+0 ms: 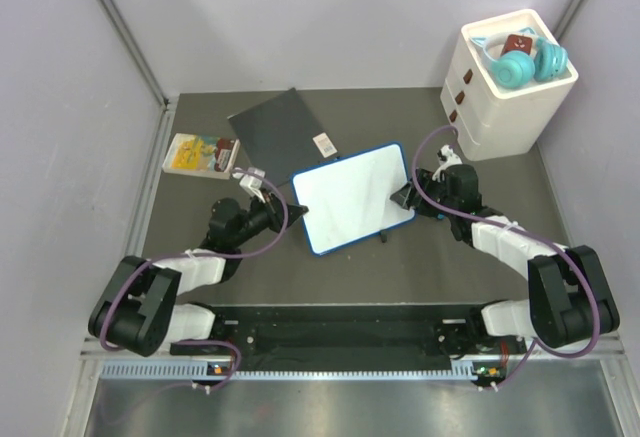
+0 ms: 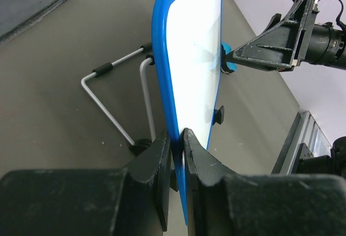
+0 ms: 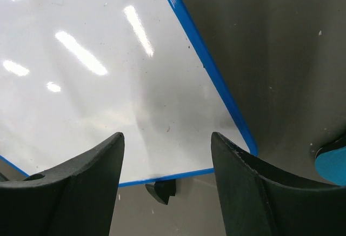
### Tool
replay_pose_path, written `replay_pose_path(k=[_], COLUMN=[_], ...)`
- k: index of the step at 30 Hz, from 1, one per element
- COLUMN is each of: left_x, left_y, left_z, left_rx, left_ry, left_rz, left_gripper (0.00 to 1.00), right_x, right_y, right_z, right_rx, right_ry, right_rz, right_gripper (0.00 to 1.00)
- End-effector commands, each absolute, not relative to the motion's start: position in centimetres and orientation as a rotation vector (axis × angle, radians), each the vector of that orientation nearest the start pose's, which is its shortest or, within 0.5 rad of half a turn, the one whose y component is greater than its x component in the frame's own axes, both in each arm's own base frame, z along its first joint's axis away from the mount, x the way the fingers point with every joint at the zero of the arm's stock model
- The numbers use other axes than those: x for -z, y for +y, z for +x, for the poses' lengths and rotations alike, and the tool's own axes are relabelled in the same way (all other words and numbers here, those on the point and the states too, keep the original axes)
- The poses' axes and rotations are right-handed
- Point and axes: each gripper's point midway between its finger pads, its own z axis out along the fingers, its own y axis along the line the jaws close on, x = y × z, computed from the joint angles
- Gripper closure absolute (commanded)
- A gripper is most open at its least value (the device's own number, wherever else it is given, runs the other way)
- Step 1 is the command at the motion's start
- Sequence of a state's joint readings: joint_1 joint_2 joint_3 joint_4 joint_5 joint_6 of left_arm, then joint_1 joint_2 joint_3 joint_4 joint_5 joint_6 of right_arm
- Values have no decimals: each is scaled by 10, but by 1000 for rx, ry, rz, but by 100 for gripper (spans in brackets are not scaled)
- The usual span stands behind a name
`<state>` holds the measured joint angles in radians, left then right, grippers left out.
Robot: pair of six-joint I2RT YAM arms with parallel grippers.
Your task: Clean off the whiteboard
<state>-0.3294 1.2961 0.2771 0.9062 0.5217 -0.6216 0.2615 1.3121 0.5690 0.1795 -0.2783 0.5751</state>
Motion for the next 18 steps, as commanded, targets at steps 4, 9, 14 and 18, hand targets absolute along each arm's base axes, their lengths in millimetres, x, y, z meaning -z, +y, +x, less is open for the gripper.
replay_pose_path(k=[4, 9, 14, 18], left_x=[-154, -151, -151, -157], left_y=[-209, -204, -195, -191], left_z=[309, 320, 331, 340], left_rx=[1027, 977, 944, 961], left_ry=[1733, 1735, 1743, 1726], left_rz=[214, 218, 205, 207], left_gripper=[96, 96, 96, 96], right_x=[-103, -101, -102, -105], right_y=[164, 165, 164, 161], right_z=[327, 326, 325, 325], right_rx=[-786, -785, -767, -743], right_ry=[2146, 2152, 2153, 2146], right_rz=[122, 116, 106, 103], right_gripper=[36, 36, 36, 36])
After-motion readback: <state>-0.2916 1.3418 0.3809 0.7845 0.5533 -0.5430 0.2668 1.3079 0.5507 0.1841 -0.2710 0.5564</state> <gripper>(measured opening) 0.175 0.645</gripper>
